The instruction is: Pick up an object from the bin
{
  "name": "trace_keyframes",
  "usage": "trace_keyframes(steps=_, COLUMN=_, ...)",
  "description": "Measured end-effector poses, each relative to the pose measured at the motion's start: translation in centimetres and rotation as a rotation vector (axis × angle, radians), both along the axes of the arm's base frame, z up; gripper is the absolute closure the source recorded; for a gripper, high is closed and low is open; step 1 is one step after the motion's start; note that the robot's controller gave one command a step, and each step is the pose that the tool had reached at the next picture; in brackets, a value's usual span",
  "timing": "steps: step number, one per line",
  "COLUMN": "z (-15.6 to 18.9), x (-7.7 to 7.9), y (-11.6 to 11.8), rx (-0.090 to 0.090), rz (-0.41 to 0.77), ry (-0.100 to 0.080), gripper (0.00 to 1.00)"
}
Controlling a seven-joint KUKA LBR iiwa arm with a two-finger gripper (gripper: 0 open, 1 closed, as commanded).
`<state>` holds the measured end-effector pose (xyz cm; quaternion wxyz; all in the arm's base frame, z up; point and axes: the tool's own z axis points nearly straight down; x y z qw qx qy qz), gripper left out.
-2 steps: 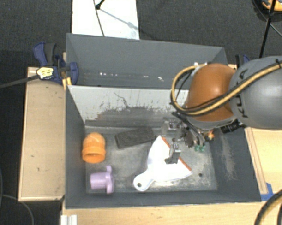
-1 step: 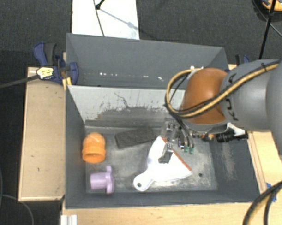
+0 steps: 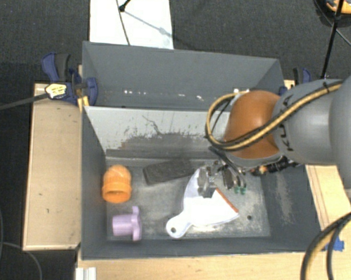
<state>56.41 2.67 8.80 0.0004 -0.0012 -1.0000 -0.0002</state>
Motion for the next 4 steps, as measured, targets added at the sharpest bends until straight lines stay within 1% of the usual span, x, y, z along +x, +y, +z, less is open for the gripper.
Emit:
trace_keyframes(steps=1, z=0.0, x=0.0, y=0.0, rx=0.000, rz=0.000, ry=0.000, gripper=1.00)
trace_keyframes(steps=2, z=-0.6, x=1.1, y=0.4, rx=0.000, rz=0.164, ry=-0.005, gripper=1.00)
trace_keyframes(steps=3, z=0.3, x=-2.6, y=5.7, rx=0.000, rz=0.001, ry=-0.001, gripper=0.00)
trace_keyframes(steps=4, z=0.5, x=-3.0, y=6.4, rx=0.001, rz=-0.002, ry=-0.002, gripper=0.00)
